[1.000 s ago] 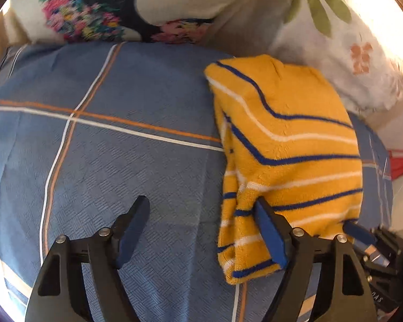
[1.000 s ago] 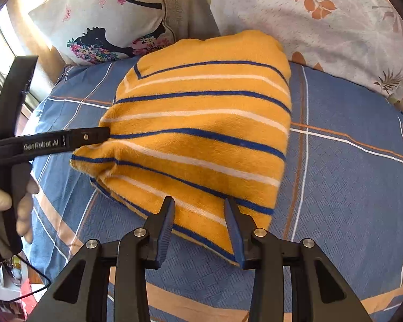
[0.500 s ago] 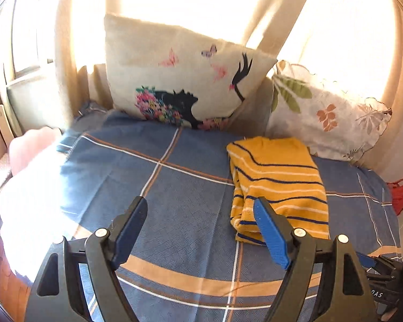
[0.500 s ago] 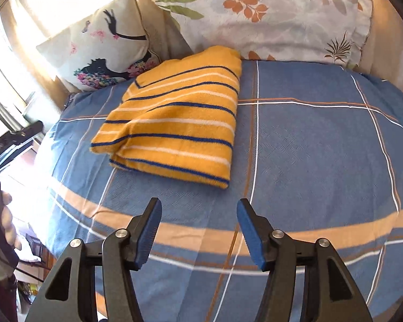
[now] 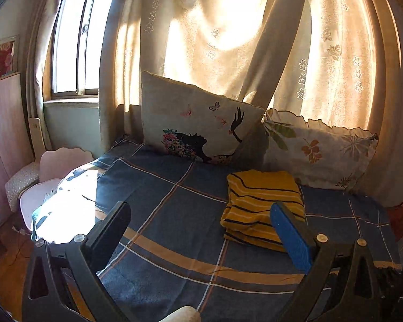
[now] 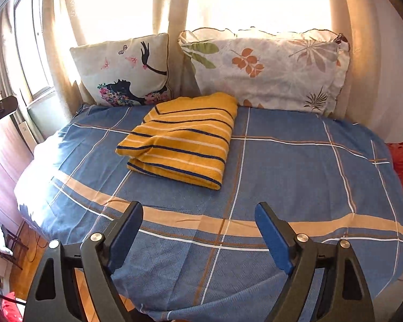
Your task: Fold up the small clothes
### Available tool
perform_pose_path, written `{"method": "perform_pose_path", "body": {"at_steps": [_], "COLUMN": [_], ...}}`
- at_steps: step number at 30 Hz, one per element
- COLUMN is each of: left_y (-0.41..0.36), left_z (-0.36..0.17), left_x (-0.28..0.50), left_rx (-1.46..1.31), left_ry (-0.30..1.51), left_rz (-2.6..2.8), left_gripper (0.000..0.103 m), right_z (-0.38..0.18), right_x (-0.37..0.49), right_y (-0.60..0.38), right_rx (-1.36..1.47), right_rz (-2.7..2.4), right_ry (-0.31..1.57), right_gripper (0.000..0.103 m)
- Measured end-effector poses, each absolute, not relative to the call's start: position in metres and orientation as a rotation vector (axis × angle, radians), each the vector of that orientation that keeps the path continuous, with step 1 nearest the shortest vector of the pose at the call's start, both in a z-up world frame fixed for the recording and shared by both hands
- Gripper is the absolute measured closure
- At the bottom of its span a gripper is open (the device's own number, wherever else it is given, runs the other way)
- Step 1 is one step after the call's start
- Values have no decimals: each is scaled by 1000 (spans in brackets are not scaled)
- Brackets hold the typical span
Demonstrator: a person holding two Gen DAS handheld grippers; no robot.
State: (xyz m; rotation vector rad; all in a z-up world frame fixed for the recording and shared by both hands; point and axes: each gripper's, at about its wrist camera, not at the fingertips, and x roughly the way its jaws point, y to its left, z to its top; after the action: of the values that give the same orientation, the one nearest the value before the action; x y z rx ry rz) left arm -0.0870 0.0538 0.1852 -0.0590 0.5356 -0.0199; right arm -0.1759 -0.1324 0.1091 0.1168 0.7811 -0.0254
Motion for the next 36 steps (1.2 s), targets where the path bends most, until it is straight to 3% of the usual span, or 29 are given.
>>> {"method": "perform_pose_path", "body": {"at_steps": [13,36], "left_y": [0,-13], "left_z": [101,84], "left_x": [-100,-77], "left_rx": [134,143], "left_ry": [897,992], "left_rz": [-71,-91], "left_gripper": [0,0], "right_z": [76,51], "right_x": [-188,-157], "right_y": [-139,-138], "right_rx": [128,87], "right_rz": [-61,-49], "right_ry": [901,1011], "right_gripper": [12,12]}}
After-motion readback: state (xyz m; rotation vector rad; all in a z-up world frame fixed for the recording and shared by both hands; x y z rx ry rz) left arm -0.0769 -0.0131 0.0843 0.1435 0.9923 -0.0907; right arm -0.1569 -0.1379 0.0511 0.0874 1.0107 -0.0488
